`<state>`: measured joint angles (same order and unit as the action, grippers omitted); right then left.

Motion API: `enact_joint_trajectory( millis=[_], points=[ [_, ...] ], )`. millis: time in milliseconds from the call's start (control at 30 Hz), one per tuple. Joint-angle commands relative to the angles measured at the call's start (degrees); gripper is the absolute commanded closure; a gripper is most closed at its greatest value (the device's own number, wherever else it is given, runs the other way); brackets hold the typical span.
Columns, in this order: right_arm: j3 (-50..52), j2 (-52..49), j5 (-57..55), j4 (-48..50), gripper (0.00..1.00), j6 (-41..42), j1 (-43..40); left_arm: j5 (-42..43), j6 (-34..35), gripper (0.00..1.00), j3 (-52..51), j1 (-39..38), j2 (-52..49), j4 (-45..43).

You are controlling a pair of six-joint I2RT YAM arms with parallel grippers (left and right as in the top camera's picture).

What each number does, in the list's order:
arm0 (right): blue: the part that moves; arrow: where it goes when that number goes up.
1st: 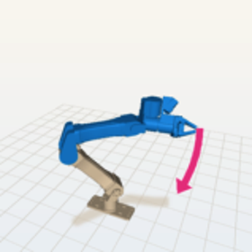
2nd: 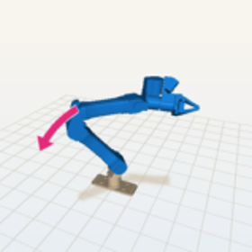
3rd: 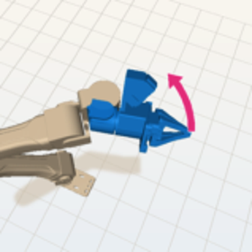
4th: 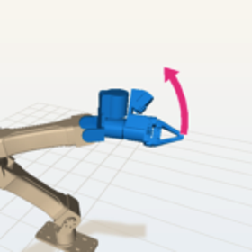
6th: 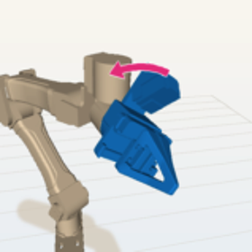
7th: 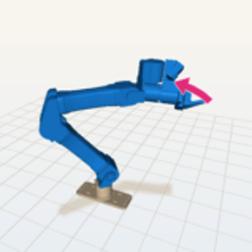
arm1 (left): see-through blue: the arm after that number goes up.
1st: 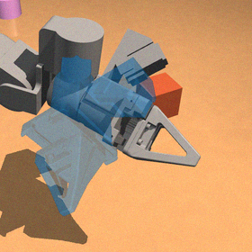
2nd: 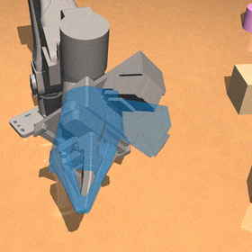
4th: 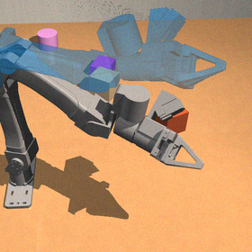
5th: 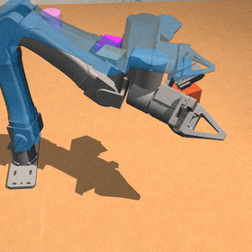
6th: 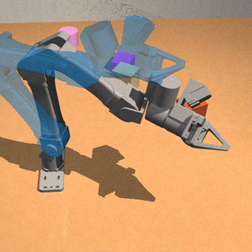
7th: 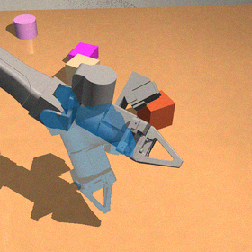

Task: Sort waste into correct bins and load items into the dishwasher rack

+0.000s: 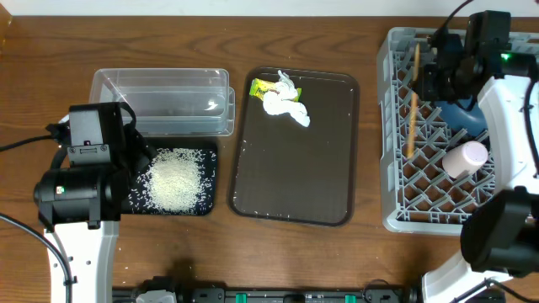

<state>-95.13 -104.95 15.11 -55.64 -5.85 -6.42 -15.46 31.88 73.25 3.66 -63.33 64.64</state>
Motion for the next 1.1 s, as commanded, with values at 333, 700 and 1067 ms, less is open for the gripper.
enact_joint_trajectory(
  millis=[333, 700, 1067],
  points=[
    [-0.24, 0.48, 10.10, 0.66, 0.14, 3.50, 0.61, -1.31, -0.11, 0.09, 0.70, 0.28, -0.28, 0.24],
    [-0.31, 2.27, -0.59, 9.40, 0.02, 9.07, 19.63, -1.31, -0.11, 0.09, 0.70, 0.28, -0.28, 0.26],
    [-0.31, -9.92, -21.44, 22.45, 0.01, 11.45, 35.74, -1.31, -0.11, 0.09, 0.70, 0.28, -0.28, 0.24]
  ],
)
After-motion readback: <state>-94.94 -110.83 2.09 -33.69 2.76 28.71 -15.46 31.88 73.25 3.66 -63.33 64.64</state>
